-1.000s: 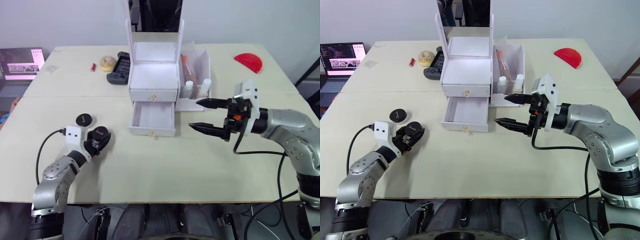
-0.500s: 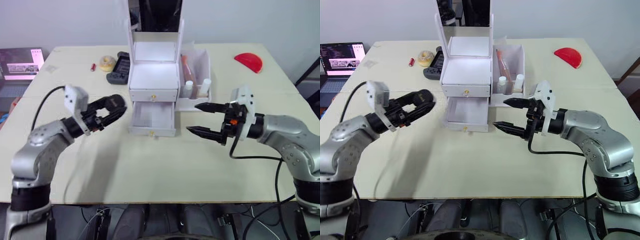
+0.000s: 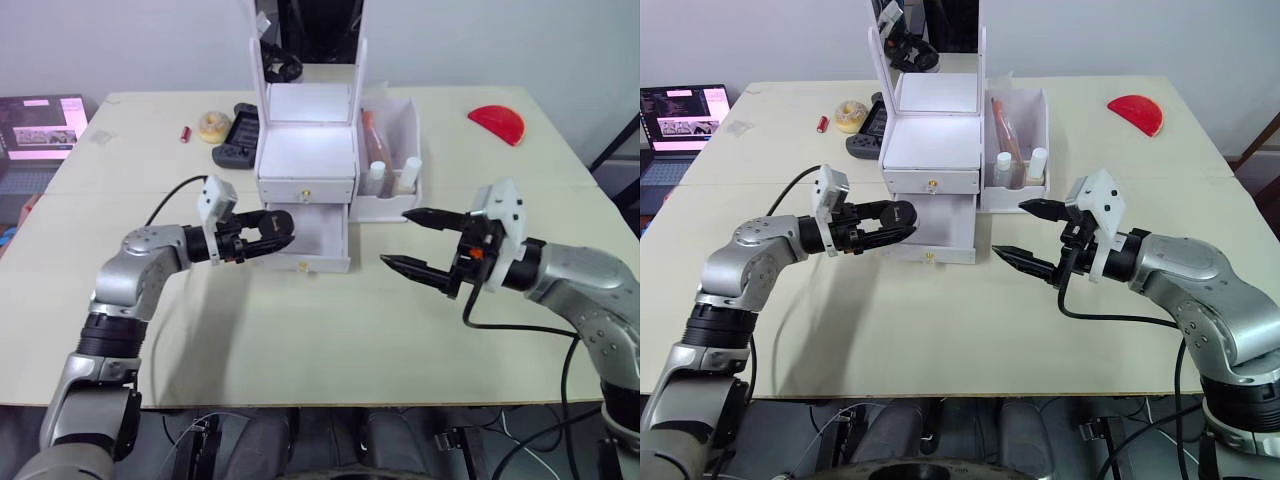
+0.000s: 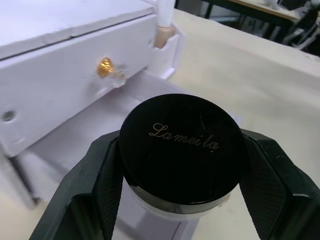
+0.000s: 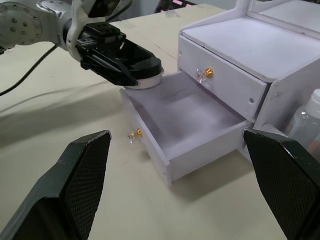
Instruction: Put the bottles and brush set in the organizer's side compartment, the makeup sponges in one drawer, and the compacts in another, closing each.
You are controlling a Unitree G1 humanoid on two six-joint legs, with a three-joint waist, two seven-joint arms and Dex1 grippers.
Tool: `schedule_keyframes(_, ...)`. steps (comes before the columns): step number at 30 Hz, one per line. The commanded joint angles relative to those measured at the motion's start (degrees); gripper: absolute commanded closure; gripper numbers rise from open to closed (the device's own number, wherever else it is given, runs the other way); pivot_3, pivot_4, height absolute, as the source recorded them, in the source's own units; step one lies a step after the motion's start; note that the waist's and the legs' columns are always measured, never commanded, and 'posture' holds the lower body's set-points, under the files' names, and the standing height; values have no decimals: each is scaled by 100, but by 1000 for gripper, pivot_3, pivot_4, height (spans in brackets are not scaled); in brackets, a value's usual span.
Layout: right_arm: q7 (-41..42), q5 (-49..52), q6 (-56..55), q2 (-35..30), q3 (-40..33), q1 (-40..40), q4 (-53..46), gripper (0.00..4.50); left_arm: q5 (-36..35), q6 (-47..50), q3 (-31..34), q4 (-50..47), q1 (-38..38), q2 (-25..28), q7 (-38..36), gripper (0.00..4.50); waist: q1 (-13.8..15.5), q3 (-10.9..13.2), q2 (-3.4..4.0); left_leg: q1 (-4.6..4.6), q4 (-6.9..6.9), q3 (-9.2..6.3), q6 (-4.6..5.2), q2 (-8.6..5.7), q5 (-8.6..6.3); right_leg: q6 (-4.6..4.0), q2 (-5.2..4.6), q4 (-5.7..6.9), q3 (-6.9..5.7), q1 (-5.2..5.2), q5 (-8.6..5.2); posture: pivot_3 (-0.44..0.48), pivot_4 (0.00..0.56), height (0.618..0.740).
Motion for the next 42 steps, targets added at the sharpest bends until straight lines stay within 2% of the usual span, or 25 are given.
schedule_keyframes(1,-128,150,2,-27,-254,-3,-254,0,151,-209,22,104,-154,-22,-80,1784,-4,0,0,0,0,0,0,0,0,0,0,0,0,0,0,0,150,740)
schedule_keyframes(16,-331,288,83,-24,-304,64,-379,0,530,-435,-45,437,-242,-313,-36,1784,3,0,0,0,2,0,0,-1,0,1,0,0,-1,1,1,0,150,740)
schedule_keyframes(31,-418,339,70,-44,-340,105,-412,0,660,-407,-30,573,-238,-335,51,1784,0,0,0,1,3,-1,1,0,0,2,2,3,-1,1,1,0,150,740)
schedule_keyframes(33,-420,327,64,-46,-332,99,-400,0,647,-363,-8,570,-257,-346,84,766,0,0,0,1,3,-1,1,0,0,2,3,3,-1,1,1,0,150,740)
schedule_keyframes(35,-419,317,57,-46,-327,94,-389,0,624,-289,11,555,-278,-343,112,104,1,0,0,1,3,-1,1,0,0,2,3,4,-1,1,1,0,150,740)
schedule_keyframes(42,-405,295,39,-39,-305,57,-337,0,435,-12,127,426,-370,-300,92,104,-2,0,0,2,4,-1,1,0,1,2,4,5,-1,2,1,0,150,740)
